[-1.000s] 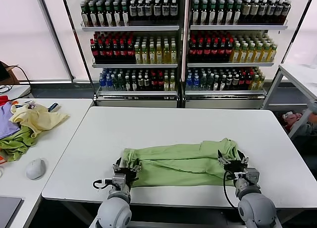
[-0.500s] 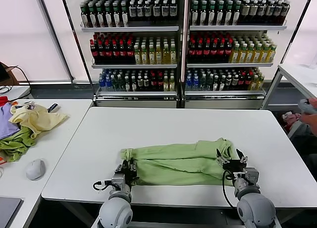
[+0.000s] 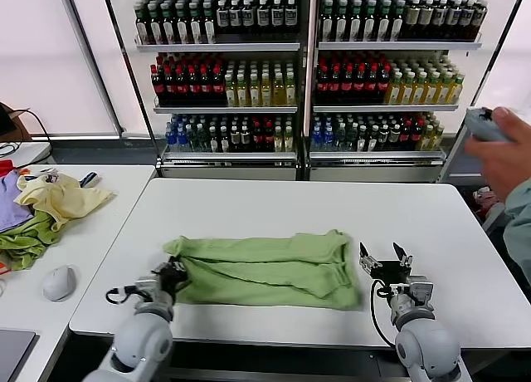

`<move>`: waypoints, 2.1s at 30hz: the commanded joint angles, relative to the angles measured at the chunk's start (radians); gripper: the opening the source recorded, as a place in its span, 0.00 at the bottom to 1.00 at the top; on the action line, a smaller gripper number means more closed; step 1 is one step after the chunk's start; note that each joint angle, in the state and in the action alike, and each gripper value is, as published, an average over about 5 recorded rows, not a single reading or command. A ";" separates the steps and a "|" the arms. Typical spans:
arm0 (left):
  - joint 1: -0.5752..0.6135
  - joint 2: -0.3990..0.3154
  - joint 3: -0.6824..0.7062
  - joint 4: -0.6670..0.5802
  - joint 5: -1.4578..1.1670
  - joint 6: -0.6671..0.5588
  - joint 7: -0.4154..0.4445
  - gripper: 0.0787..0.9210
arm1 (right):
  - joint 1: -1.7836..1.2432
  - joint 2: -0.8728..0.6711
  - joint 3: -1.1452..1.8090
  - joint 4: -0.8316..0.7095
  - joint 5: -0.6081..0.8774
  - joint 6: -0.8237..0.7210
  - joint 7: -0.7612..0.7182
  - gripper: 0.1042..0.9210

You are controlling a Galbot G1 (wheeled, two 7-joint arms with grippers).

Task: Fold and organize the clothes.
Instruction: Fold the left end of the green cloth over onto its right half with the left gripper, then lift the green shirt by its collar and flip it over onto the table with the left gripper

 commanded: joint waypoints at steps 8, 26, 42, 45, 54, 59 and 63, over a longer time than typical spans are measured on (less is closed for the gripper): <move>-0.044 0.127 -0.167 -0.272 -0.551 0.061 0.057 0.04 | -0.001 -0.001 0.000 0.019 0.000 0.000 -0.003 0.88; -0.198 -0.195 0.245 -0.119 -0.625 0.071 0.032 0.04 | -0.002 -0.012 0.010 0.037 0.006 -0.002 -0.006 0.88; -0.262 -0.243 0.370 0.060 -0.325 0.021 0.146 0.19 | 0.006 -0.013 0.010 0.029 0.012 0.003 -0.009 0.88; -0.239 -0.235 0.368 0.018 -0.331 0.010 0.183 0.29 | 0.005 -0.017 0.013 0.027 0.015 0.005 -0.009 0.88; -0.134 -0.166 0.260 -0.067 -0.254 -0.035 0.210 0.60 | 0.005 -0.026 0.018 0.025 0.023 0.011 -0.012 0.88; -0.099 -0.113 0.210 0.003 0.112 -0.151 0.114 0.77 | 0.003 -0.024 0.016 0.026 0.022 0.015 -0.012 0.88; -0.081 -0.090 0.177 0.074 0.216 -0.169 0.047 0.87 | 0.003 -0.022 0.013 0.024 0.020 0.017 -0.012 0.88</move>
